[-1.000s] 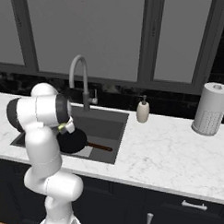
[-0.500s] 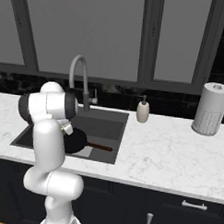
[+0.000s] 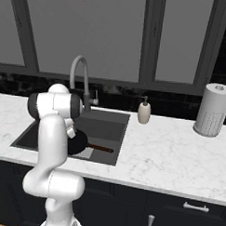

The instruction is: Pick the pan and sponge and place them into the sink. Then turn on the water.

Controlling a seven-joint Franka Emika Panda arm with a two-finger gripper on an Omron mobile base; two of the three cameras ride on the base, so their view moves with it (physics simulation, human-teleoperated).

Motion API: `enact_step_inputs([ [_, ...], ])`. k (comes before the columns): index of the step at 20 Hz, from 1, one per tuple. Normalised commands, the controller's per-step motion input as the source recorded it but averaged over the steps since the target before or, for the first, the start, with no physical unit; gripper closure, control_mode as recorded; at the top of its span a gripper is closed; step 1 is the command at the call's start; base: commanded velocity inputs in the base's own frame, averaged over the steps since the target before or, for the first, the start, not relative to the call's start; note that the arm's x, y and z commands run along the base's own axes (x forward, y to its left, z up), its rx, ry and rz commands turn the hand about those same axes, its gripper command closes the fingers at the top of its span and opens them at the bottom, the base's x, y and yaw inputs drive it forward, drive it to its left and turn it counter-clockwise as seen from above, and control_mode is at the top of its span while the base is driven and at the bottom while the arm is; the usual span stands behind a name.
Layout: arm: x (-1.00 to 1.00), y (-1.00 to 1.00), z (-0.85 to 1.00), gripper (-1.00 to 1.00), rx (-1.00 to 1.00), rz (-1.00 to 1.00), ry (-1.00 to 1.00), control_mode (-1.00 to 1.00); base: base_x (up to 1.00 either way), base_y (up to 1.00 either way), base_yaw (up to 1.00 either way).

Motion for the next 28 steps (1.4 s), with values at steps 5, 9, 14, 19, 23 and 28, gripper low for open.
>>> enact_step_inputs([
  [5, 0.28, 0.00, -0.29, 1.00, -0.02, -0.01, 0.00, -1.00, 0.00, 0.00, 0.00],
  [9, 0.28, 0.00, -0.27, 1.00, 0.00, -0.01, 0.00, -1.00, 0.00, 0.00, 0.00],
  [14, 0.21, 0.00, -0.19, -1.00, 0.00, -0.02, 0.00, -1.00, 0.00, 0.00, 0.00],
  [19, 0.00, 0.00, -0.01, -1.00, 0.00, -0.04, 0.01, -1.00, 0.00, 0.00, 0.00],
  [23, -0.19, 0.00, 0.09, -1.00, 0.00, -0.05, 0.00, -1.00, 0.00, 0.00, 0.00],
  [28, -0.35, 0.00, 0.33, -1.00, 0.00, -0.04, -0.03, -1.00, 0.00, 0.00, 0.00],
])
